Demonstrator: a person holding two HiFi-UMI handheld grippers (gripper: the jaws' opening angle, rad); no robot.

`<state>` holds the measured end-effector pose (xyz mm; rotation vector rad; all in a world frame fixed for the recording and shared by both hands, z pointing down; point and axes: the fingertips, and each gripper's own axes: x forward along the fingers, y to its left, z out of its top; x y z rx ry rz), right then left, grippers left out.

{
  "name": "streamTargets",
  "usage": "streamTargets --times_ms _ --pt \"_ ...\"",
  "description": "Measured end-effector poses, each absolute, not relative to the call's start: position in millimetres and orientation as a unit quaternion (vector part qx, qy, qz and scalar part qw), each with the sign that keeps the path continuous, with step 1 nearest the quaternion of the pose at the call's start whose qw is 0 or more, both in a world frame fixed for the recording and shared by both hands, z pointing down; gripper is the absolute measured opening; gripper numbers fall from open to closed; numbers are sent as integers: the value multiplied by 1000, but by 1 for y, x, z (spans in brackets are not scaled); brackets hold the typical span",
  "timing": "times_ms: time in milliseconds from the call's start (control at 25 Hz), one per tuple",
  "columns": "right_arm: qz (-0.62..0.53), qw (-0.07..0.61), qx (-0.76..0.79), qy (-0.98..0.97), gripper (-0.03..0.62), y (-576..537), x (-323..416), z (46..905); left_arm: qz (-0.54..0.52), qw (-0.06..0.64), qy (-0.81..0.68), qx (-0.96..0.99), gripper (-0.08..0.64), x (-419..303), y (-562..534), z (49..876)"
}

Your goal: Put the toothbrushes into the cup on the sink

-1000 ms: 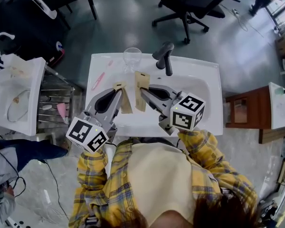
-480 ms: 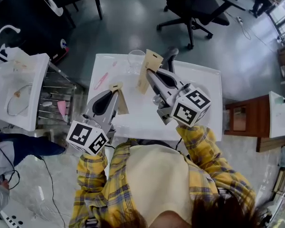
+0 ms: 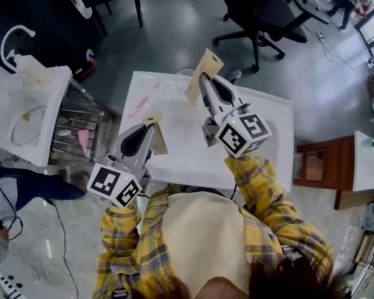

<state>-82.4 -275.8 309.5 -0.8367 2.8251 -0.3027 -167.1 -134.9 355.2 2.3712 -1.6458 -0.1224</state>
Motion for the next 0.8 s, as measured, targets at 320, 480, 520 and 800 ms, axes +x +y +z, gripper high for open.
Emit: streamTargets --times_ms 320,480,520,800 --pt "-35 95 -352 930 17 -296 -100 319 -38 129 -578 805 18 -176 -121 355" --pt "-9 88 -384 919 17 -301 -108 328 -38 135 -583 801 19 -182 -115 360" --pt "0 87 -387 918 17 -301 -111 330 -38 136 -583 800 18 -183 -114 361" --pt "25 78 -398 914 17 -308 -125 338 -39 143 -586 796 20 -189 -108 367"
